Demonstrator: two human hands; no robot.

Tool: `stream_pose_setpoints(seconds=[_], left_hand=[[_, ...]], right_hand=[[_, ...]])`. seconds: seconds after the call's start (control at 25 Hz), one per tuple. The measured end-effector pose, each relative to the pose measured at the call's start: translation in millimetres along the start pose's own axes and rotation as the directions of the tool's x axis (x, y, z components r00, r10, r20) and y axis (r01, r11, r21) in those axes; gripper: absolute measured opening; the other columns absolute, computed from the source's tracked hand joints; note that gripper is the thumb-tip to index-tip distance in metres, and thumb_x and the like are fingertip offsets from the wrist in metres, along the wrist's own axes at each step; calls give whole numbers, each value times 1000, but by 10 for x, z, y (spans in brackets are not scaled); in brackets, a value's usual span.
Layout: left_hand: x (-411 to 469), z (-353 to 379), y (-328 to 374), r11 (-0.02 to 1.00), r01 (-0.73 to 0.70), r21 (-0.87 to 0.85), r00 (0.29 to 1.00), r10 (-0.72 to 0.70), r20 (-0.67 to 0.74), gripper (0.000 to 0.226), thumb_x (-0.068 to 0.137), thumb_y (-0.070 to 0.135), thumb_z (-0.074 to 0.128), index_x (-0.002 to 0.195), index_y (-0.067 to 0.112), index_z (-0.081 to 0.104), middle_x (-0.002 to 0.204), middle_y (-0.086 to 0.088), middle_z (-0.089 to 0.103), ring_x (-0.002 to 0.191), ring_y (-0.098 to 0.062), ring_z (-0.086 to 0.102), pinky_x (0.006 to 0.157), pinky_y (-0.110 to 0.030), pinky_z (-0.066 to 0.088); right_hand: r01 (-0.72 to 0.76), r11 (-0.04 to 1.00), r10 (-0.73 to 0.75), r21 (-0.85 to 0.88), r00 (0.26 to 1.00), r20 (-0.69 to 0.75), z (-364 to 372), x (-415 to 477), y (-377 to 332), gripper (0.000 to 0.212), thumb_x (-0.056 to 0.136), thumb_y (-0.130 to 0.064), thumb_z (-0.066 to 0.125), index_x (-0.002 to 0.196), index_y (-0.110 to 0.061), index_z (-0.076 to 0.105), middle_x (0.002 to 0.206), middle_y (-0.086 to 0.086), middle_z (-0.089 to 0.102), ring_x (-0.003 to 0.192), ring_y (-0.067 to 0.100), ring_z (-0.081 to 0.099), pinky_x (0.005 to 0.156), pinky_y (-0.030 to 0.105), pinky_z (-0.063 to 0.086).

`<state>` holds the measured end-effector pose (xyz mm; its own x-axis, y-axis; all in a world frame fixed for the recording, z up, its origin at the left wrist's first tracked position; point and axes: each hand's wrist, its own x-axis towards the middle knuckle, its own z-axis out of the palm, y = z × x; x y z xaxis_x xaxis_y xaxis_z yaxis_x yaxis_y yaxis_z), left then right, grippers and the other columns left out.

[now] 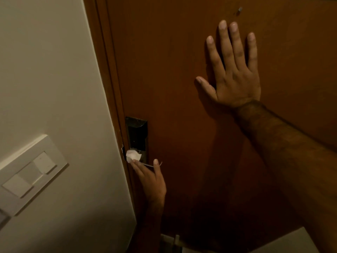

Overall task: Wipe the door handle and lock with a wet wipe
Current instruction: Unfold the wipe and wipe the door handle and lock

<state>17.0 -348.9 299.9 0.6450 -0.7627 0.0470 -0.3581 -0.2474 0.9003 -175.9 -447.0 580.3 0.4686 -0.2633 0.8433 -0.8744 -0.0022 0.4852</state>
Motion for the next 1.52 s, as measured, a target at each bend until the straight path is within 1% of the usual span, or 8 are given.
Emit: stream_pose_setpoints(seconds=[0.2,0.48,0.6,0.72,1.08,1.2,1.4,1.52], left_hand=[[-100,-58,-154,997,-79,-22,996,80,50,87,95,61,36,161,20,-3,172,-7,-2,145,-13,2,112,-35,8],[-678,190,-27,921,235,-310,932,-124,340,73,98,55,45,161,31,16,171,1,19,149,-19,32,112,-43,36],[-600,137,21,529,375,-762,927,-224,301,41,100,35,57,139,22,56,147,-3,59,129,-13,59,110,-40,44],[-345,26,19,160,415,-896,879,-325,349,38,97,24,65,132,10,61,134,-11,68,118,-22,68,109,-45,49],[-225,-208,-185,-25,643,-766,699,-390,599,42,94,-5,59,135,-2,50,129,-30,63,115,-38,67,94,-42,57],[-315,-474,-265,-2,717,-697,653,-348,673,37,91,-4,64,125,6,54,126,-28,62,113,-41,66,86,-44,58],[-446,-1011,-283,318,724,-612,684,-225,694,43,83,7,73,123,16,62,125,-18,69,114,-36,69,87,-45,61],[-483,-1382,-192,544,636,-548,690,-82,719,52,78,9,77,127,14,63,122,-14,74,110,-31,73,82,-40,62]], right_hand=[[-6,1000,6,7,1000,10,-25,4,0,86,108,-71,28,170,-13,17,175,21,26,161,39,26,127,63,18],[-20,1000,20,-5,1000,3,-18,4,1,85,108,-71,29,170,-14,19,174,21,28,161,39,28,127,63,19],[-21,1000,21,-16,1000,-2,-10,0,3,85,107,-71,29,170,-14,21,173,21,30,160,39,30,127,63,21],[-30,1000,30,-8,1000,7,-5,9,0,84,107,-71,29,169,-14,23,173,21,32,160,39,31,126,64,22],[-50,999,50,3,998,22,15,10,-23,85,106,-72,29,169,-16,23,172,20,32,160,39,31,127,65,23],[-47,999,46,8,998,49,-9,10,-17,85,106,-73,29,170,-16,22,172,20,33,159,39,32,126,65,24],[-73,991,56,114,987,148,-218,42,-47,84,108,-71,27,170,-15,19,175,20,27,162,38,26,129,64,21],[-251,866,139,432,951,275,-598,-163,-361,82,108,-64,44,168,-10,30,175,18,27,162,34,27,132,57,22]])
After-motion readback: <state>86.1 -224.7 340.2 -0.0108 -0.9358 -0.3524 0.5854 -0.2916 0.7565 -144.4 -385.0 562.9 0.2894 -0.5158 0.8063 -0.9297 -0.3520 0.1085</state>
